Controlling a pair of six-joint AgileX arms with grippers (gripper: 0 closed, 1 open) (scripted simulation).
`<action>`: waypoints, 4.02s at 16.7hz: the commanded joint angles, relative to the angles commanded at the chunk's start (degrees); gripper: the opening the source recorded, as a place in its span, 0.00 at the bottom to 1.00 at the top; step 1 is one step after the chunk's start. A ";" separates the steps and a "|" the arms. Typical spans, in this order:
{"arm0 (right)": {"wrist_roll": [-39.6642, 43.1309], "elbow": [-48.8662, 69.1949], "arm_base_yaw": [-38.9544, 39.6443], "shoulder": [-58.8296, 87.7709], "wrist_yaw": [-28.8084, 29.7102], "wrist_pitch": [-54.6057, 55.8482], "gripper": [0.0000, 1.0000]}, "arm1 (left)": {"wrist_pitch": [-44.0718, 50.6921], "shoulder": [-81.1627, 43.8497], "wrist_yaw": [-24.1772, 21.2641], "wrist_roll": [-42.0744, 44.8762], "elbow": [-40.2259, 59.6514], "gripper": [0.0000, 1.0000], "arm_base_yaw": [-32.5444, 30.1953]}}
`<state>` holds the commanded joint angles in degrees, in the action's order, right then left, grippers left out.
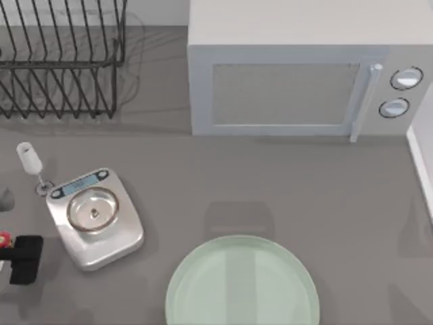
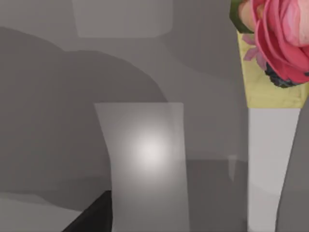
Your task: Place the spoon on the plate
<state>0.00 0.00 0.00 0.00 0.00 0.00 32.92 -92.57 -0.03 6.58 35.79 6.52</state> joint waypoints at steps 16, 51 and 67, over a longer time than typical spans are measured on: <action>0.00 0.00 0.00 0.00 0.00 0.00 1.00 | 29.87 13.79 -0.23 -0.34 17.79 0.00 -0.29; 0.00 0.00 0.00 0.00 0.00 0.00 1.00 | 26.28 -16.20 -0.79 25.40 43.72 0.00 -65.95; 0.00 0.00 0.00 0.00 0.00 0.00 1.00 | 21.28 -14.39 0.07 25.55 42.67 0.00 -65.80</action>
<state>0.00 0.00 0.00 0.00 0.00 0.00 54.20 -106.96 0.03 32.12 78.46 -59.28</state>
